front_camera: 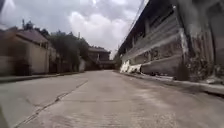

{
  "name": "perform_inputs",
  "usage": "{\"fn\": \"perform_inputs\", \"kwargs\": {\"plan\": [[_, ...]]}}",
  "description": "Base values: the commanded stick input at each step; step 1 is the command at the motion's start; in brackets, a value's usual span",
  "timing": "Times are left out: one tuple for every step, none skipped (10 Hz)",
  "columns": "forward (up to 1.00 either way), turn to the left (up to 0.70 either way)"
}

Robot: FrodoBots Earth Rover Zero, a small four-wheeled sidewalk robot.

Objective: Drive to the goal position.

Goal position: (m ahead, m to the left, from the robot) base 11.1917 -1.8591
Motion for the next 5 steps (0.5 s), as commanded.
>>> {"fn": "perform_inputs", "kwargs": {"plan": [[0.5, 0.01], [0.5, 0.01], [0.5, 0.01], [0.5, 0.01], [0.5, 0.01]]}}
